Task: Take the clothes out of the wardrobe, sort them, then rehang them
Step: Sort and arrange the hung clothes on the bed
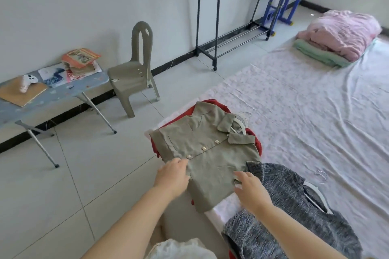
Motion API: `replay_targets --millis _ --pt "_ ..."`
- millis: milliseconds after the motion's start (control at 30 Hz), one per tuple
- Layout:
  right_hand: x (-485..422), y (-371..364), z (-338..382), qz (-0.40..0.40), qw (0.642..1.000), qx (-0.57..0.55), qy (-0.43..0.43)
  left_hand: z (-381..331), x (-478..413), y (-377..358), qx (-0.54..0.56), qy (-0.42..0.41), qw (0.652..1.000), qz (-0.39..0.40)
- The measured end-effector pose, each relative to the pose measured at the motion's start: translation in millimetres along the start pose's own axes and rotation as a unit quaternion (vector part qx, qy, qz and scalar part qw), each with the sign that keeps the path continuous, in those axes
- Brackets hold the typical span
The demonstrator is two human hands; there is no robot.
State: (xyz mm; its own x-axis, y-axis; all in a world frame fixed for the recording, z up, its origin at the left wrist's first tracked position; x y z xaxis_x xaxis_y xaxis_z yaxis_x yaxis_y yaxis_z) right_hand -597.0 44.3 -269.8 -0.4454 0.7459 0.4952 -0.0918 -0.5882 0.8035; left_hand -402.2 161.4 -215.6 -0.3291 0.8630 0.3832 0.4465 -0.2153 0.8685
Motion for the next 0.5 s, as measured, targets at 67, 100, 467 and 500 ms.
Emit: replay_targets --millis 67,100,467,500 --pt "-20 1 16 -0.017 0.999 -0.021 -0.034 18 -28 16 -0.012 -0.037 0.999 0.013" --pt "-30 0 25 -0.023 0.998 -0.034 -0.053 28 -43 27 -0.022 -0.056 0.998 0.018" --pt "-100 -9 87 -0.012 0.981 -0.075 -0.181 71 -179 86 -0.069 -0.174 0.978 0.093" --pt "-110 -6 85 -0.012 0.979 -0.075 -0.187 67 -191 85 -0.070 -0.184 0.975 0.100"
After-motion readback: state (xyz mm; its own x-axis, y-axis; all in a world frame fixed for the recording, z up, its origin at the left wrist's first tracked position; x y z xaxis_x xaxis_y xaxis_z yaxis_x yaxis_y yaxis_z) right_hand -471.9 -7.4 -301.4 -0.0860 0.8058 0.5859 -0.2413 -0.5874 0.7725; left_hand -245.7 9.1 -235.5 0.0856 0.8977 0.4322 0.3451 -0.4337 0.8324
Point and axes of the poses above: each hand's wrist, its own x-axis away from the middle knuckle, its own y-axis out of the back of the hand, z = x × y, the point moved 1 cm from there along -x, towards the middle knuckle, and after that the axes turned 8 degrees about -y, right-handed, at the moved point
